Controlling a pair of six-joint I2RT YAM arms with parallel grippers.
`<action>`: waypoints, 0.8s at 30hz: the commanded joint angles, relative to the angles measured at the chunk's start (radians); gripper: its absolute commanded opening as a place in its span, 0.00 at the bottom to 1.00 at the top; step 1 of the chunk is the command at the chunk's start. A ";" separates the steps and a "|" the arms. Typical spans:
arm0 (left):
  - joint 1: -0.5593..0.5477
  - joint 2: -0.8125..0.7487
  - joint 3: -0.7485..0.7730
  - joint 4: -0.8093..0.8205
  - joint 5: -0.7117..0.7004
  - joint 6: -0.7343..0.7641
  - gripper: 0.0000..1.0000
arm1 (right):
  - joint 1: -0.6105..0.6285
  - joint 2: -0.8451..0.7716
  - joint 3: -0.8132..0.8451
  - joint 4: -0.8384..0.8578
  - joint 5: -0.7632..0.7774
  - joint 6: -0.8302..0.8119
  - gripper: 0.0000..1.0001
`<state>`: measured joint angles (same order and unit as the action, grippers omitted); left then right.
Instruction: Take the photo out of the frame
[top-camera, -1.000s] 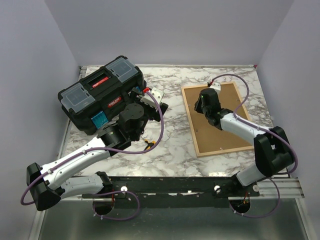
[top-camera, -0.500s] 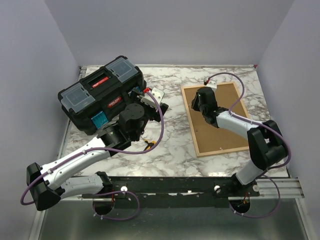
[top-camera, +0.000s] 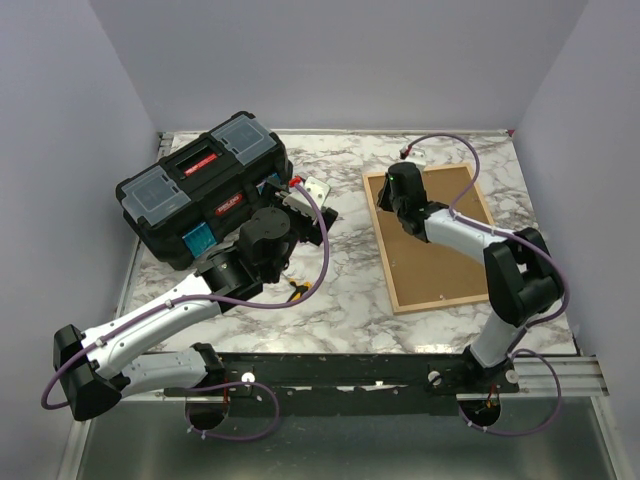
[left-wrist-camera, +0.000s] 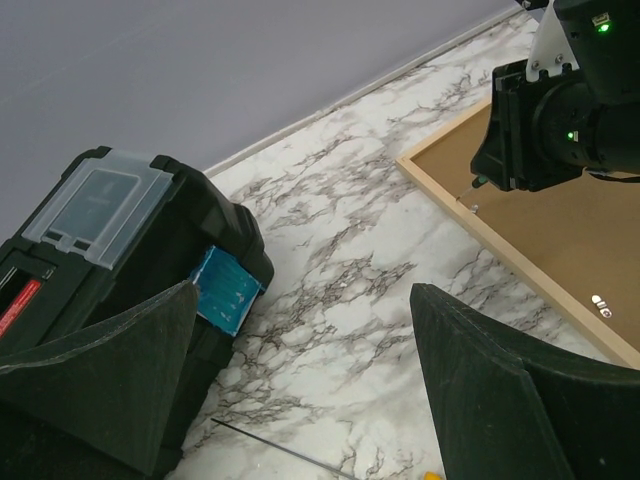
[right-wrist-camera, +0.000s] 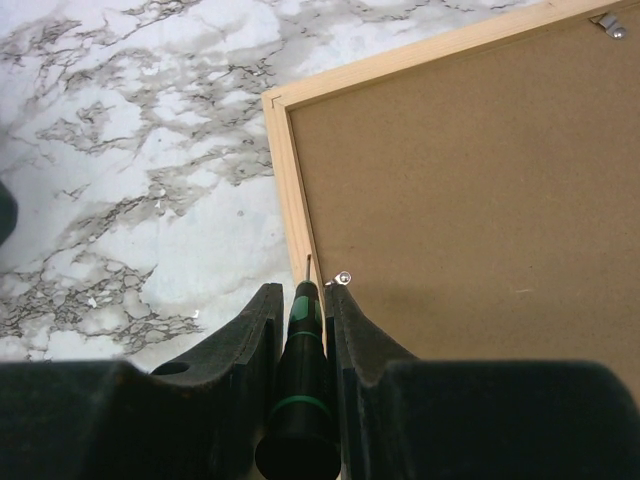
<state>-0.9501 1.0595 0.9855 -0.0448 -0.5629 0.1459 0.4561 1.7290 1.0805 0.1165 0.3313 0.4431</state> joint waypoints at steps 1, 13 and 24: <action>-0.005 -0.003 0.028 0.006 0.024 -0.011 0.90 | -0.004 0.023 0.020 -0.029 0.028 -0.006 0.00; -0.009 0.000 0.028 0.004 0.028 -0.014 0.90 | -0.007 0.041 0.041 -0.052 0.055 -0.019 0.00; -0.010 0.010 0.028 0.006 0.025 -0.009 0.90 | -0.038 0.083 0.109 -0.077 0.018 -0.015 0.00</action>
<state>-0.9516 1.0622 0.9855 -0.0463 -0.5556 0.1452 0.4267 1.7844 1.1610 0.0647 0.3500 0.4427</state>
